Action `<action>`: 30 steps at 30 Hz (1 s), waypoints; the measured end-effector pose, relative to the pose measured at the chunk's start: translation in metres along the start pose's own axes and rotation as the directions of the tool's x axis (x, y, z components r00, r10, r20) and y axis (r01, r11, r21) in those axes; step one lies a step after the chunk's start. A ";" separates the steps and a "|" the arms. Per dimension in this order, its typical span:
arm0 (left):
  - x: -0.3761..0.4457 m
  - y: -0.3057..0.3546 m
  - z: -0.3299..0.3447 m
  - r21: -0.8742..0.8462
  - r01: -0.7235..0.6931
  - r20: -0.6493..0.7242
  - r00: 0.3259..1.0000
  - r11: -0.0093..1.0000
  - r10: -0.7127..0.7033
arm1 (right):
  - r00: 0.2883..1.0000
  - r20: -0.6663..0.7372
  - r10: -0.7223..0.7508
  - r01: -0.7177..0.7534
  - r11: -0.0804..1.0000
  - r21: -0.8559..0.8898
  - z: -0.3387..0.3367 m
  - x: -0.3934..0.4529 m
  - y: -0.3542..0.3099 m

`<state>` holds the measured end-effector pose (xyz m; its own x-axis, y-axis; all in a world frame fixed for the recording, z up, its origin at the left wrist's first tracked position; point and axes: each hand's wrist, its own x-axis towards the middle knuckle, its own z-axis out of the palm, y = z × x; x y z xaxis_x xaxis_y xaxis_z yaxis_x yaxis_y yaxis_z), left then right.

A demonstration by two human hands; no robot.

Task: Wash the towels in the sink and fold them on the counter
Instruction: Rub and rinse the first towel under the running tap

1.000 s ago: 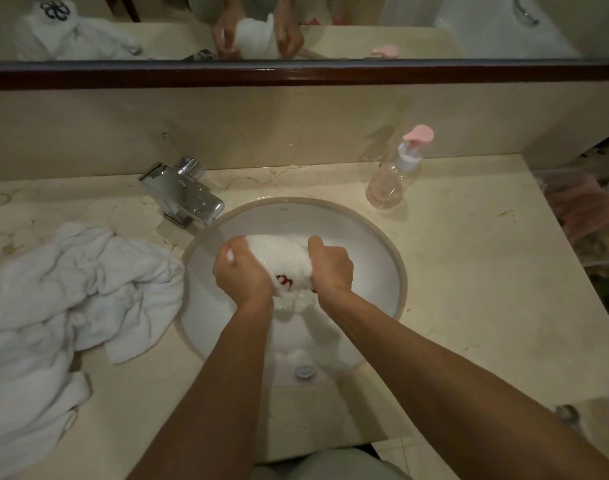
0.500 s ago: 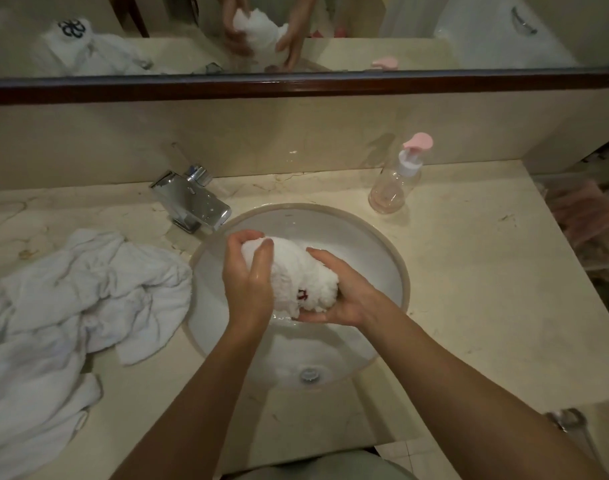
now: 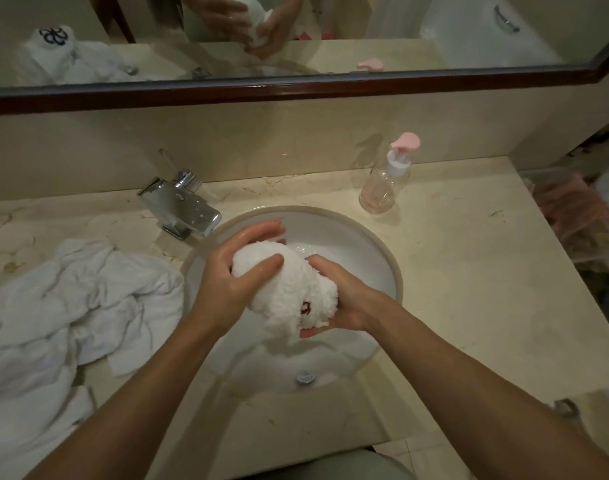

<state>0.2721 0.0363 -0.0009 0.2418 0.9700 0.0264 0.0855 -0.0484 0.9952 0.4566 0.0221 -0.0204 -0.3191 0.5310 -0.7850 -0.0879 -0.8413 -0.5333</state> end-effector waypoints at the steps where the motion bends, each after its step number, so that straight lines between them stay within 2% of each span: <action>1: -0.001 0.003 0.004 -0.027 0.027 -0.049 0.998 0.999 -0.028 | 0.999 -0.037 -0.013 0.014 0.999 0.046 0.004 0.000 0.002; 3: -0.003 0.006 0.013 -0.021 0.060 -0.182 0.981 0.998 -0.063 | 0.982 -0.152 -0.110 0.121 0.991 0.062 0.012 0.001 0.011; 5: -0.001 0.003 0.018 0.037 0.087 -0.300 0.951 0.996 -0.072 | 0.926 -0.285 -0.247 0.253 0.967 -0.015 0.020 0.006 0.018; 10: 0.010 -0.017 0.032 0.055 0.175 -0.500 0.857 0.983 -0.124 | 0.774 -0.571 -0.274 0.305 0.951 -0.042 0.028 0.022 0.016; 15: 0.025 -0.032 0.038 -0.192 0.280 -0.610 0.717 0.941 -0.338 | 0.581 -0.702 -0.412 0.333 0.907 -0.256 0.032 0.036 0.009; 19: 0.028 -0.036 0.041 -0.215 0.268 -0.674 0.656 0.939 -0.341 | 0.557 -0.694 -0.456 0.294 0.890 -0.349 0.032 0.040 0.007; 22: 0.031 -0.040 0.040 -0.299 0.287 -0.666 0.621 0.910 -0.414 | 0.543 -0.684 -0.486 0.278 0.873 -0.400 0.030 0.043 0.007; 26: 0.035 -0.041 0.043 -0.321 0.332 -0.631 0.623 0.887 -0.462 | 0.533 -0.672 -0.514 0.289 0.857 -0.426 0.024 0.045 0.002; 30: 0.038 -0.039 0.047 -0.321 0.367 -0.623 0.612 0.873 -0.487 | 0.566 -0.653 -0.503 0.291 0.863 -0.413 0.018 0.041 0.001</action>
<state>0.3235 0.0633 -0.0435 -0.4960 0.7658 -0.4093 -0.1474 0.3903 0.9088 0.4269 0.0413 -0.0476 0.4797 0.7901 -0.3815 0.2211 -0.5296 -0.8189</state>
